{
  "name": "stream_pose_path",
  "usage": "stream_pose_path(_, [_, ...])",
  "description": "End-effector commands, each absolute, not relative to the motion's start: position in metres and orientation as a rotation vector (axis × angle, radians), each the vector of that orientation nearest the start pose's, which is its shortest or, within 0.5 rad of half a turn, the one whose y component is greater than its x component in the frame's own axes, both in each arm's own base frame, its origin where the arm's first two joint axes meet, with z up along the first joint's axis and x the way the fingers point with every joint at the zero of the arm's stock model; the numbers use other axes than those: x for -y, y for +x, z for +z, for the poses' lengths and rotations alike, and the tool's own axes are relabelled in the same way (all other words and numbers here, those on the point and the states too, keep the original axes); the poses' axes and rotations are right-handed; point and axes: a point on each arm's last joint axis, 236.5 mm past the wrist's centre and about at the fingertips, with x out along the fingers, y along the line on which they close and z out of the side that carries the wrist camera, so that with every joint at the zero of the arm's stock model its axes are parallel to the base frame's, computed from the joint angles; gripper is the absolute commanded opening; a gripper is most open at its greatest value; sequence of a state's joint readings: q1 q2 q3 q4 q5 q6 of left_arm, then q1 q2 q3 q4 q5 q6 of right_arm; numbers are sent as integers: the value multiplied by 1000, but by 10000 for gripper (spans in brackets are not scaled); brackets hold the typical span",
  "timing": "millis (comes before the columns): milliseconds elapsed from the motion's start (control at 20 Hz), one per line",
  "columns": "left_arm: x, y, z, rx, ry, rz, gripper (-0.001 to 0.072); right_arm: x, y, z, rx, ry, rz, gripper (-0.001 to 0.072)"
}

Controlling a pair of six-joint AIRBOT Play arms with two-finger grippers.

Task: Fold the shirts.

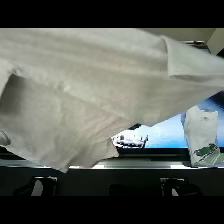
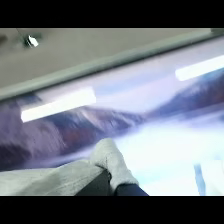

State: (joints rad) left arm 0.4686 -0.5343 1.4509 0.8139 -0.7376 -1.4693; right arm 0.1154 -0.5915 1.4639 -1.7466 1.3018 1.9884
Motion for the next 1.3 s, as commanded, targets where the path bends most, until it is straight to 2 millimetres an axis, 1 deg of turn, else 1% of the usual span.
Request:
stream_pose_path(0, [-8, 291, 451, 73, -390, -96, 23, 1, 216, 223, -1023, 188, -166, 44])
stream_pose_path(50, [-10, 314, 423, 1, -388, -108, 24, -10, 217, 191, -1149, 155, -124, 44])
stream_pose_path(100, [-9, 339, 387, -88, -389, -129, 23, -17, 223, 164, -1226, 146, -99, 44])
stream_pose_path(150, [-3, 362, 346, -190, -415, -154, 24, -23, 236, 137, -1266, 140, -83, 44])
stream_pose_path(200, [7, 383, 305, -289, -427, -184, 23, -26, 251, 113, -1283, 135, -72, 44])
stream_pose_path(250, [19, 402, 260, -392, -421, -217, 23, -28, 267, 88, -1299, 131, -74, 44])
stream_pose_path(300, [30, 419, 223, -471, -415, -241, 23, -29, 285, 69, -1311, 127, -77, 44])
stream_pose_path(350, [39, 435, 189, -539, -417, -255, 23, -32, 307, 51, -1312, 128, -77, 44])
stream_pose_path(450, [47, 467, 138, -615, -444, -237, 24, -38, 357, 17, -1263, 165, -89, 44])
stream_pose_path(500, [46, 480, 115, -641, -455, -217, 24, -41, 379, 0, -1238, 192, -101, 44])
stream_pose_path(550, [45, 490, 90, -676, -481, -196, 24, -44, 400, -17, -1214, 228, -115, 44])
stream_pose_path(600, [44, 495, 68, -718, -516, -177, 24, -47, 419, -29, -1188, 270, -132, 44])
stream_pose_path(650, [44, 498, 47, -761, -542, -163, 24, -50, 442, -37, -1141, 310, -142, 44])
stream_pose_path(700, [44, 499, 32, -791, -550, -156, 24, -54, 464, -38, -1081, 345, -136, 44])
stream_pose_path(750, [44, 500, 21, -812, -555, -151, 25, -58, 486, -33, -1009, 378, -128, 44])
stream_pose_path(800, [44, 500, 15, -823, -562, -149, 24, -60, 502, -25, -945, 414, -123, 44])
stream_pose_path(850, [44, 501, 14, -824, -563, -147, 25, -61, 514, -16, -892, 457, -127, 44])
stream_pose_path(900, [43, 502, 15, -817, -563, -143, 25, -62, 519, -12, -864, 492, -134, 50])
stream_pose_path(950, [42, 502, 16, -812, -562, -143, 25, -62, 518, -13, -868, 511, -144, 205])
stream_pose_path(1000, [43, 502, 17, -813, -562, -144, 25, -61, 511, -16, -902, 512, -155, 496])
stream_pose_path(1050, [43, 501, 18, -815, -562, -147, 25, -60, 500, -18, -950, 490, -166, 562])
stream_pose_path(1100, [46, 499, 19, -822, -563, -156, 25, -51, 487, -15, -994, 455, -176, 562])
stream_pose_path(1150, [47, 498, 20, -827, -562, -164, 25, -40, 477, -7, -1017, 449, -184, 563])
stream_pose_path(1250, [51, 494, 22, -839, -562, -179, 25, -6, 460, 23, -1019, 482, -174, 562])
